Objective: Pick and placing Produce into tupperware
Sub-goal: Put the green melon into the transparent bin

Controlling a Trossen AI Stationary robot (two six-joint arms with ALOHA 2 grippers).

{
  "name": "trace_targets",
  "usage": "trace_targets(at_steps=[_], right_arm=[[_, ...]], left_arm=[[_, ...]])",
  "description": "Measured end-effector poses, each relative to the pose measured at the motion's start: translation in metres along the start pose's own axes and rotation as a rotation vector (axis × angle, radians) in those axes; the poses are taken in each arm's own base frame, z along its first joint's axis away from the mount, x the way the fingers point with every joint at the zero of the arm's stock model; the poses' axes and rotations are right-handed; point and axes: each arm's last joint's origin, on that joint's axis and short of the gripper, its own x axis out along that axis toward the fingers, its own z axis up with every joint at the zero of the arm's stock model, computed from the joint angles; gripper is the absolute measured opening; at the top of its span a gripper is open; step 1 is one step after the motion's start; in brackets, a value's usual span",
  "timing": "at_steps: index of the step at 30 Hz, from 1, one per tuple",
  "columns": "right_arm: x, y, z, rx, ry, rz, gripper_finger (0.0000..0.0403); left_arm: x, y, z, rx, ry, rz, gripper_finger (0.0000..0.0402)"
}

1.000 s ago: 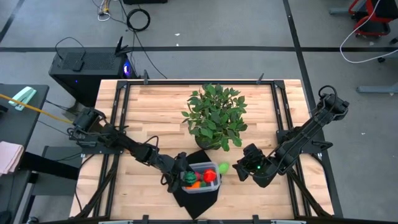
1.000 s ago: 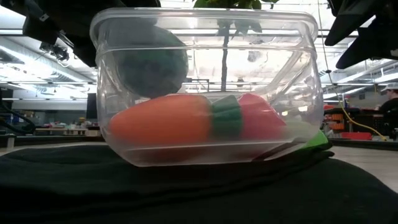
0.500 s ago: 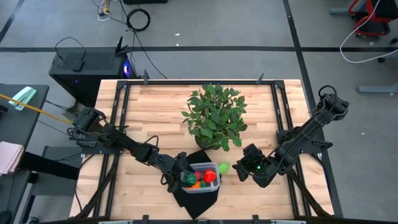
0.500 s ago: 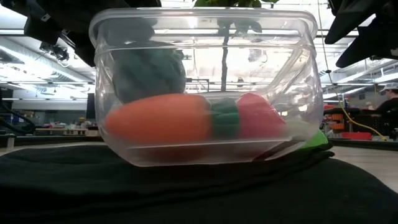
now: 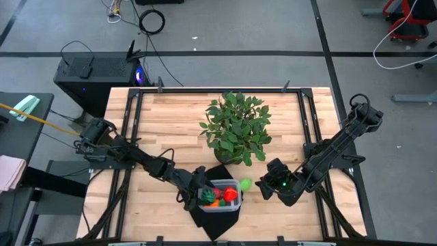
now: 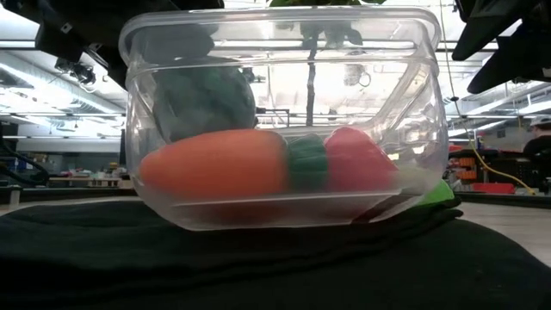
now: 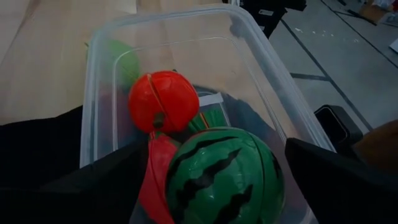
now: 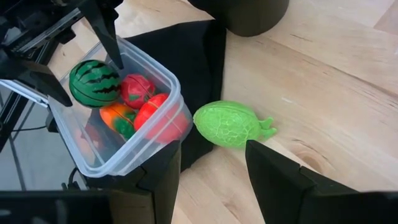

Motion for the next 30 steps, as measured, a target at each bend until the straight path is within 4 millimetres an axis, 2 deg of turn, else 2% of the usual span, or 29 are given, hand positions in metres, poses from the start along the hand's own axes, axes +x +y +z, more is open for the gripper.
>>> trace_targets(at_steps=[11, 19, 25, 30], right_arm=[[-0.001, 0.0, -0.002, -0.008, 0.01, 0.005, 0.0187], [-0.002, 0.0, -0.003, -0.01, 0.012, 0.007, 0.0187], [-0.004, 0.0, -0.008, -0.026, 0.039, 0.008, 0.0187], [-0.009, -0.005, -0.014, -0.043, 0.055, -0.021, 0.0187]], left_arm=[[0.002, -0.003, 0.009, 0.035, -0.026, -0.01, 0.0384], [0.004, -0.007, 0.019, 0.038, -0.055, -0.02, 0.0397], [0.006, -0.015, 0.039, 0.037, -0.111, -0.047, 0.0392], [0.009, -0.022, 0.058, 0.109, -0.114, -0.043, 0.0392]])
